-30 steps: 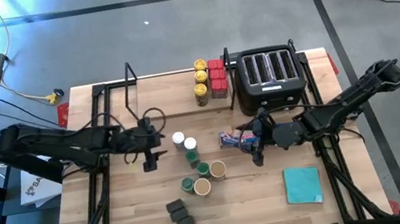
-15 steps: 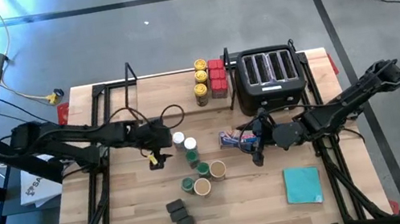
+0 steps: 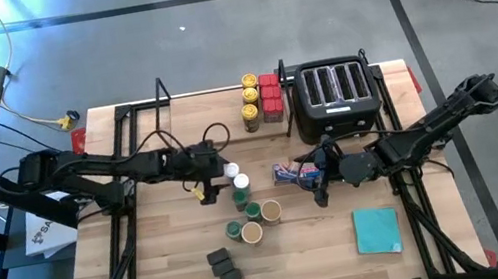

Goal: Shelf spices
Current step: Put the left white seasoning bottle on the shelf

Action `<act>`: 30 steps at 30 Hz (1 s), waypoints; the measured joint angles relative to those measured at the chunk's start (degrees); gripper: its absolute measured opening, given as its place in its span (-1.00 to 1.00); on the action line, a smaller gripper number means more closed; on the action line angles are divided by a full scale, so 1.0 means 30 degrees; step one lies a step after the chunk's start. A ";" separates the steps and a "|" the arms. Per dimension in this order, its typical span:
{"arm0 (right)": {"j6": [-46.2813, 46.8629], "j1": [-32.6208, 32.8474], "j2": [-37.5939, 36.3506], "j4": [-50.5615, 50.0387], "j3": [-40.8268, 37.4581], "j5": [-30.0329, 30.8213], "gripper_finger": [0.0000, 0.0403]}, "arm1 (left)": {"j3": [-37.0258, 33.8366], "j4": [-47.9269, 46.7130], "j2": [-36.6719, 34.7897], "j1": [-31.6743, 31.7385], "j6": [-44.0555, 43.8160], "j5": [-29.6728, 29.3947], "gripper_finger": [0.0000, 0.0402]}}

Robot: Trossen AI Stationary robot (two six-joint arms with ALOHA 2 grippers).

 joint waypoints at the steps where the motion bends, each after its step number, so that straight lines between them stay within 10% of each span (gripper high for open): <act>1: -0.0040 0.0000 0.0000 0.0002 0.0000 0.0000 0.40 | 0.0000 0.0264 0.0000 0.0000 0.0369 0.0162 0.56; 30: -0.0053 0.0000 0.0000 0.0028 -0.0003 -0.0015 0.40 | 0.0469 0.0797 0.0105 -0.0556 0.0629 -0.1390 0.50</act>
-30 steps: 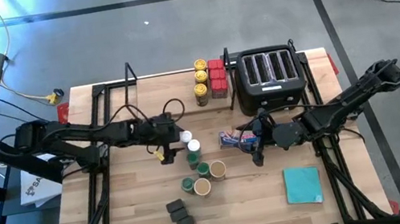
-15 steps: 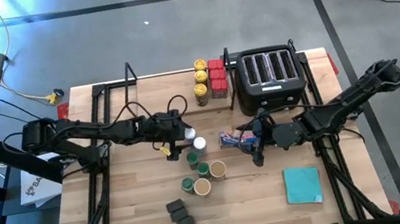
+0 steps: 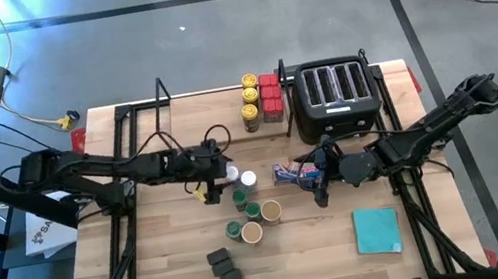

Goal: Shelf spices
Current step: Put the left white seasoning bottle on the shelf

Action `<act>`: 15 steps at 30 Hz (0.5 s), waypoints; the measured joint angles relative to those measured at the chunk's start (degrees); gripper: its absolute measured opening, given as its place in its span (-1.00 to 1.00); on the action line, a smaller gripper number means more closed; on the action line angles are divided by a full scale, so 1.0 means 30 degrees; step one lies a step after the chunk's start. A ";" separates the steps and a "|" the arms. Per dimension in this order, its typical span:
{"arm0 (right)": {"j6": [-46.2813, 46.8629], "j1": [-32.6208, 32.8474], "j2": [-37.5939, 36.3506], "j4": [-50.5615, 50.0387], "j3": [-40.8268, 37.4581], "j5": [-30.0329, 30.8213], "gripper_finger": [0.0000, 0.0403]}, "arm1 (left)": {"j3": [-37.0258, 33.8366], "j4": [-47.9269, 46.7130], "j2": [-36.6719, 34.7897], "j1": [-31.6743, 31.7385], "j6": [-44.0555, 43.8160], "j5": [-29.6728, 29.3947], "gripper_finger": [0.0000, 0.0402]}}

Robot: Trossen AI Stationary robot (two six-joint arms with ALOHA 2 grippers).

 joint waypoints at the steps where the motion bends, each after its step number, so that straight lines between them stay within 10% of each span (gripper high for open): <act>1: 0.0000 0.0000 0.0000 -0.0006 -0.0001 0.0000 0.40 | 0.0033 -0.0088 -0.0250 -0.0077 -0.0024 -0.0099 0.50; 15: -0.0186 0.0004 0.0000 -0.0004 -0.0005 0.0000 0.40 | -0.0615 -0.2003 -0.1003 0.1242 0.3080 0.1480 0.50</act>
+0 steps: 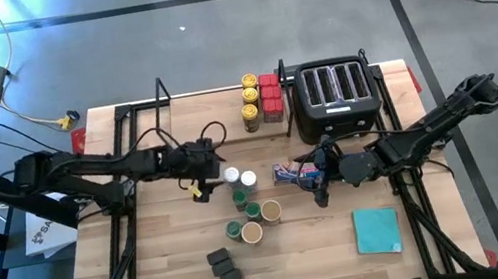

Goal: Shelf spices
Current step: Put the left white seasoning bottle on the shelf

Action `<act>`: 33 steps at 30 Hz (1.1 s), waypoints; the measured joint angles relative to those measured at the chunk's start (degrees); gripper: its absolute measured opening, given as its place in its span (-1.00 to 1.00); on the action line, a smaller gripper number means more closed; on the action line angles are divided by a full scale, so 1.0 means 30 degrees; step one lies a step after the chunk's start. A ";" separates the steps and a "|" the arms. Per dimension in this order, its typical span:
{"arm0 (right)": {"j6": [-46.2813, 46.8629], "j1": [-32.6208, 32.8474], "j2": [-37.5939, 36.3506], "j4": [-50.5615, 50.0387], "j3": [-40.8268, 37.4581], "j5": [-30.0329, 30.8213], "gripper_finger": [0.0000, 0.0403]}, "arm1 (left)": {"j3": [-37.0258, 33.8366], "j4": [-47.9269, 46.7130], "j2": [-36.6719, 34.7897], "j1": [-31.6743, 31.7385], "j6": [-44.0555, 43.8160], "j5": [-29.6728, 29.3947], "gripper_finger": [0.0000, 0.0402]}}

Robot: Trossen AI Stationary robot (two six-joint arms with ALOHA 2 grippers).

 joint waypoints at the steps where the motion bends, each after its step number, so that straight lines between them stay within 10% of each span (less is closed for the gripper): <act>1: -0.0001 0.0004 0.0000 -0.0007 0.0002 0.0000 0.40 | 0.0000 0.0163 -0.0005 0.0104 0.0296 0.0002 0.50; 12: 0.0484 -0.0004 0.0007 0.0152 0.0000 0.0000 0.40 | 0.0007 0.2232 0.2238 0.0902 0.0920 0.3978 0.50; 33: 0.0361 -0.0004 0.0007 0.0131 0.0000 0.0000 0.40 | 0.0007 0.4504 0.4184 0.0853 -0.3210 0.3863 -0.03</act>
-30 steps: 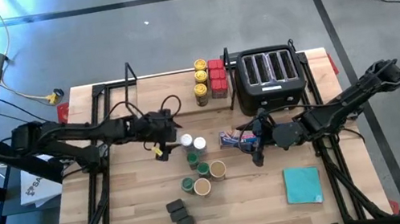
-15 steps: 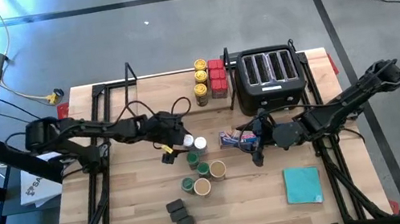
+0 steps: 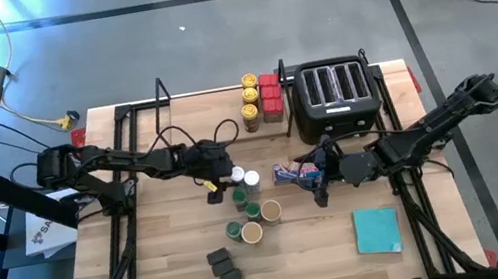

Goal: Shelf spices
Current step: Put the left white seasoning bottle on the shelf

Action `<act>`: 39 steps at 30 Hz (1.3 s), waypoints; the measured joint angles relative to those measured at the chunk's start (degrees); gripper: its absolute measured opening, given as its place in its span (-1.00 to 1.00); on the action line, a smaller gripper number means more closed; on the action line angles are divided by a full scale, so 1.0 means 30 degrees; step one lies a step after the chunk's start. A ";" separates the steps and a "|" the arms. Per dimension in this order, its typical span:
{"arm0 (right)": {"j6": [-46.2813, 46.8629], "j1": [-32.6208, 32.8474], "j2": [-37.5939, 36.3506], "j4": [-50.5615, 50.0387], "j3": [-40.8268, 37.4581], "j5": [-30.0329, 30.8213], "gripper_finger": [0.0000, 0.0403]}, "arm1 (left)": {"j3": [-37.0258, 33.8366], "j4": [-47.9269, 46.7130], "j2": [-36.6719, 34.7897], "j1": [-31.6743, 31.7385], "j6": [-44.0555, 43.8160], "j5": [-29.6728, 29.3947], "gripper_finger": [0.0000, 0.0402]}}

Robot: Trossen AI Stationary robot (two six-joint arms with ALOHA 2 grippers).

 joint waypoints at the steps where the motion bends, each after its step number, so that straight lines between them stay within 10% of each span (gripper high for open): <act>1: -0.0003 0.0000 0.0000 0.0000 0.0000 0.0000 0.40 | 0.0000 0.0052 0.0000 -0.0066 -0.0424 -0.0024 -0.03; 19: -0.0007 0.0007 0.0000 -0.0437 0.0000 0.0000 0.40 | 0.0000 -0.1909 -0.4005 -0.1897 -0.6077 -0.7719 -0.03; 27: -0.0051 0.0000 0.0000 -0.0122 0.0000 0.0175 0.40 | 0.0220 -0.1131 -0.4657 0.0365 -1.0050 -1.3033 -0.03; 39: -0.0036 0.0000 -0.0001 -0.0108 0.0000 0.0115 0.40 | 0.3184 0.0784 0.0988 0.4777 -1.0812 -1.2048 -0.01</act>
